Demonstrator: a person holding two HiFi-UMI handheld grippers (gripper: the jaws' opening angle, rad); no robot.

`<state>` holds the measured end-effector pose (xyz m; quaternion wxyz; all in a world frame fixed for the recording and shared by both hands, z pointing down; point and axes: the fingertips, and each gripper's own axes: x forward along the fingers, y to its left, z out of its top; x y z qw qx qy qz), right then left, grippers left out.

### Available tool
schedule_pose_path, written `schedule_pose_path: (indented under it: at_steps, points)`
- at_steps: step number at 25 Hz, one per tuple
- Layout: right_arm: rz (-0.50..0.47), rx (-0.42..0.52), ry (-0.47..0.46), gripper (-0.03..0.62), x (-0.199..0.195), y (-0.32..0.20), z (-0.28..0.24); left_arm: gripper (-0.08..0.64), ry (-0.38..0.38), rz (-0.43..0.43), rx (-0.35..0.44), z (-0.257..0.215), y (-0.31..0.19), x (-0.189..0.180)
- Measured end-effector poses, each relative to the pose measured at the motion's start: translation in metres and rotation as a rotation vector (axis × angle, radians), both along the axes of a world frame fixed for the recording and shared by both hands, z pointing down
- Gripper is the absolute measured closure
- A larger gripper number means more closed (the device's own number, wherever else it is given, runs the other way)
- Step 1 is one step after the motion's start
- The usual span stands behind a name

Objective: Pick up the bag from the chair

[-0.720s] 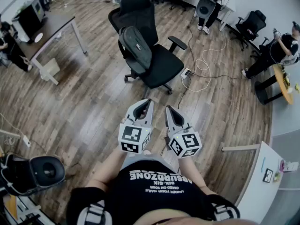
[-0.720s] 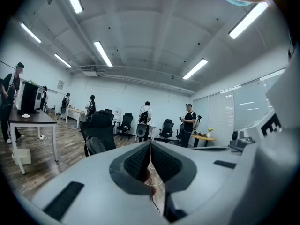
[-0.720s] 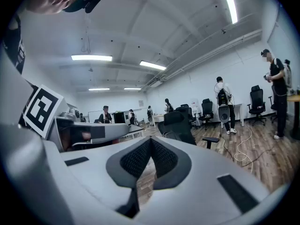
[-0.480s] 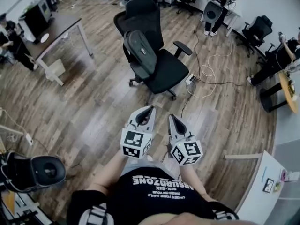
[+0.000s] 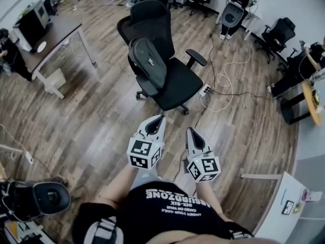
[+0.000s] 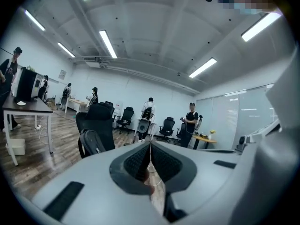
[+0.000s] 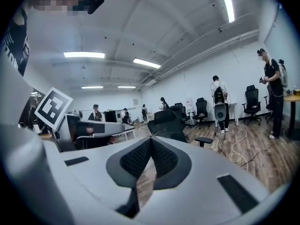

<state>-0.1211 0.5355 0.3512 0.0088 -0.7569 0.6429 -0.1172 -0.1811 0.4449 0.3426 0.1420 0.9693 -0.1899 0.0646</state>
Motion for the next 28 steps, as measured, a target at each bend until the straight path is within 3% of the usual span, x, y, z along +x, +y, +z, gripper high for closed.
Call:
schedule_pose_path:
  at_steps: [12, 24, 28]
  points:
    - [0.010, -0.064, -0.020, 0.581, 0.062, -0.165, 0.012, 0.540, 0.027, 0.010, 0.045, -0.011, -0.181, 0.053]
    - [-0.049, -0.140, 0.015, 0.581, 0.085, -0.256, 0.033, 0.538, -0.009, -0.036, -0.023, 0.035, -0.260, 0.068]
    - [-0.092, -0.151, 0.006, 0.581, 0.102, -0.287, 0.041, 0.538, -0.022, -0.086, -0.035, 0.042, -0.284, 0.075]
